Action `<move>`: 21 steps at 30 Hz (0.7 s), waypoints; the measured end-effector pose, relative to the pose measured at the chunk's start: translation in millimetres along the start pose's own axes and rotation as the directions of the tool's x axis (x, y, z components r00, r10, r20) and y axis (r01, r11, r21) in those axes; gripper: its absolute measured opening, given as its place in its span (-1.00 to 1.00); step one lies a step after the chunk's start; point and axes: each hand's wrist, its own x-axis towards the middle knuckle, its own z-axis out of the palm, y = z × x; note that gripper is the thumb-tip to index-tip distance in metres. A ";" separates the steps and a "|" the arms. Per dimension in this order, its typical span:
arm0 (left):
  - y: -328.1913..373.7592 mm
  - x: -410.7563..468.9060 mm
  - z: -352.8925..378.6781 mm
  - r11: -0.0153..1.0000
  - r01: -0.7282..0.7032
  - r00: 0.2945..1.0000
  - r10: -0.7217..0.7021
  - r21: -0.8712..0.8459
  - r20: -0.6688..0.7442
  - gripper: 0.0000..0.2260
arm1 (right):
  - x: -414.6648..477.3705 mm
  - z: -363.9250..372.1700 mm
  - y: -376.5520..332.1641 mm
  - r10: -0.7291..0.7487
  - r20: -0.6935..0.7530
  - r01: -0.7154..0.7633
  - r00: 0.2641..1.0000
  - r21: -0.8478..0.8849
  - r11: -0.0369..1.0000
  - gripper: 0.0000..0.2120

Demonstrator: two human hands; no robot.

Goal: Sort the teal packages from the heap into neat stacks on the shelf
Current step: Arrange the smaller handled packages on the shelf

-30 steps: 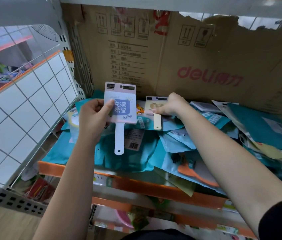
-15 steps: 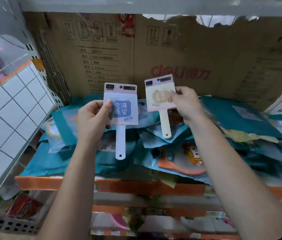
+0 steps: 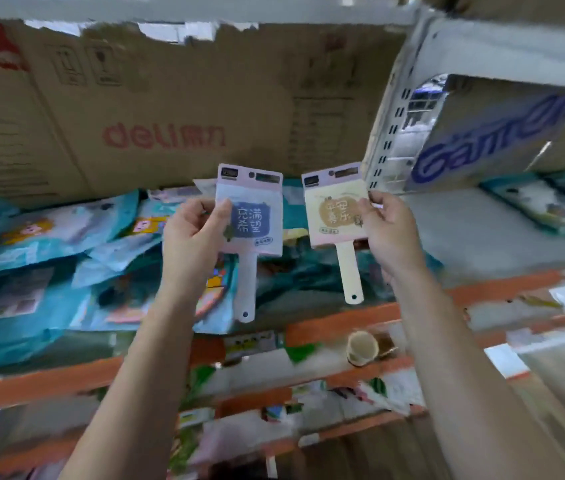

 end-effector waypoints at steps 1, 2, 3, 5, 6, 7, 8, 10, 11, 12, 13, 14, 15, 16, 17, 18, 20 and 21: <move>0.1 -7.6 23.3 1.000 0.021 1.000 -0.021 0.003 0.011 -0.82 | 2.0 -24.4 7.9 0.009 -0.017 -0.009 1.000 -0.035 0.999 -0.78; 0.5 -14.6 46.6 0.999 0.044 0.999 -0.044 0.005 0.017 -0.82 | 4.3 -48.5 16.7 0.020 -0.027 -0.022 0.999 -0.064 0.998 -0.78; 1.4 -21.5 69.8 0.998 0.053 0.998 -0.053 0.016 0.018 -0.82 | 6.1 -72.2 25.7 0.030 -0.036 -0.033 0.999 -0.081 0.996 -0.78; 0.0 -34.0 113.2 0.997 0.051 0.998 -0.052 0.062 0.017 -0.83 | 8.6 -116.3 42.6 0.043 -0.047 -0.047 0.998 -0.087 0.995 -0.79; -1.8 -40.3 133.5 0.995 0.059 0.998 -0.060 0.077 0.019 -0.83 | 9.5 -136.0 48.9 0.052 -0.055 -0.057 0.997 -0.083 0.995 -0.80; -3.8 -46.7 152.4 0.994 0.069 0.997 -0.071 0.085 0.026 -0.83 | 10.6 -154.7 55.4 0.072 -0.067 -0.077 0.995 -0.077 0.994 -0.80; -5.0 -53.9 170.0 0.993 0.077 0.996 -0.081 0.086 0.042 -0.82 | 11.8 -171.9 61.1 0.089 -0.081 -0.094 0.993 -0.066 0.993 -0.79; -8.2 -65.3 200.2 0.991 0.100 0.991 -0.107 0.093 0.083 -0.80 | 14.0 -202.3 69.8 0.109 -0.110 -0.115 0.988 -0.058 0.992 -0.81; -8.4 -69.3 213.8 0.989 0.112 0.988 -0.122 0.096 0.099 -0.81 | 17.0 -215.5 75.4 0.108 -0.122 -0.116 0.987 -0.056 0.992 -0.84; -9.4 -71.3 227.0 0.987 0.129 0.984 -0.140 0.098 0.113 -0.81 | 20.1 -227.3 79.5 0.108 -0.129 -0.116 0.986 -0.056 0.992 -0.88; -9.9 -72.3 239.7 0.984 0.144 0.979 -0.157 0.101 0.129 -0.81 | 23.5 -237.7 84.2 0.116 -0.133 -0.124 0.984 -0.051 0.991 -0.89; -10.5 -72.3 251.8 0.982 0.156 0.974 -0.171 0.104 0.147 -0.81 | 26.8 -246.5 88.1 0.122 -0.140 -0.129 0.983 -0.043 0.991 -0.87; -11.1 -71.2 264.1 0.980 0.167 0.969 -0.183 0.106 0.165 -0.81 | 31.5 -254.7 93.8 0.134 -0.156 -0.140 0.979 -0.026 0.990 -0.87; -13.2 -68.6 276.5 0.978 0.169 0.966 -0.189 0.121 0.178 -0.81 | 36.4 -263.1 98.9 0.150 -0.171 -0.153 0.974 -0.008 0.988 -0.90; -15.0 -64.9 288.9 0.975 0.160 0.966 -0.186 0.152 0.180 -0.81 | 42.3 -271.1 105.0 0.170 -0.186 -0.172 0.968 0.004 0.985 -0.91; -16.1 -60.6 301.0 0.972 0.143 0.968 -0.177 0.186 0.179 -0.82 | 49.5 -278.7 110.7 0.186 -0.193 -0.186 0.963 0.018 0.982 -0.89; -20.4 -50.3 327.8 0.971 0.121 0.965 -0.163 0.206 0.206 -0.80 | 66.7 -294.1 120.2 0.213 -0.194 -0.208 0.958 0.048 0.977 -0.87; -23.0 -45.1 342.4 0.974 0.123 0.960 -0.165 0.192 0.225 -0.80 | 76.4 -301.7 125.1 0.227 -0.194 -0.221 0.954 0.053 0.974 -0.87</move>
